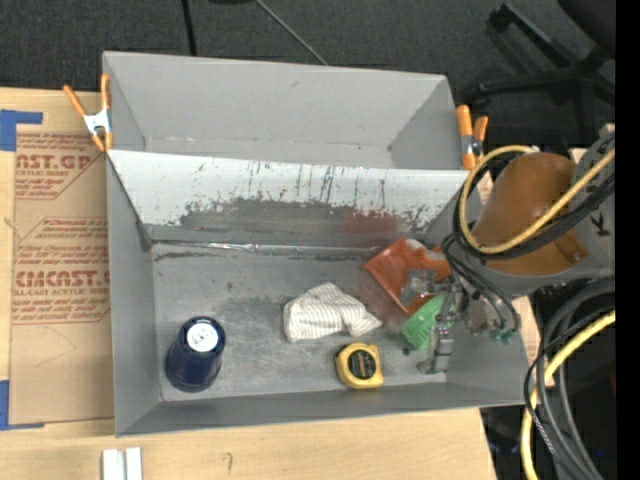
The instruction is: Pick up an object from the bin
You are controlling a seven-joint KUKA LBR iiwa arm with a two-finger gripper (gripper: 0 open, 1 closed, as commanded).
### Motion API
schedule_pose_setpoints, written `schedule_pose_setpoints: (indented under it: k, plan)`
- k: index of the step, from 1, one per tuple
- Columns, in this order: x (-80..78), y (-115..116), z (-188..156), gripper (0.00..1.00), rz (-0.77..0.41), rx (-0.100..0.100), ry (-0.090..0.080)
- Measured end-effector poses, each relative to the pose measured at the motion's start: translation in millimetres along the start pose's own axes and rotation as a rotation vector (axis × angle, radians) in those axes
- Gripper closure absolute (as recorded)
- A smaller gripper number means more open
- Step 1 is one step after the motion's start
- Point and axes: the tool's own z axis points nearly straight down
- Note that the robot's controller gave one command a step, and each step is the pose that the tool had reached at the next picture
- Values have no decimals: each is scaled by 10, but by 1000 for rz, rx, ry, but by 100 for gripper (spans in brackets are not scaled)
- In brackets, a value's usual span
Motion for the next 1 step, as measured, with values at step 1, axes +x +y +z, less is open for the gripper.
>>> schedule_pose_setpoints:
  k: [1]
  plan:
    - [-18,3,-45,0,-1,1,-7]
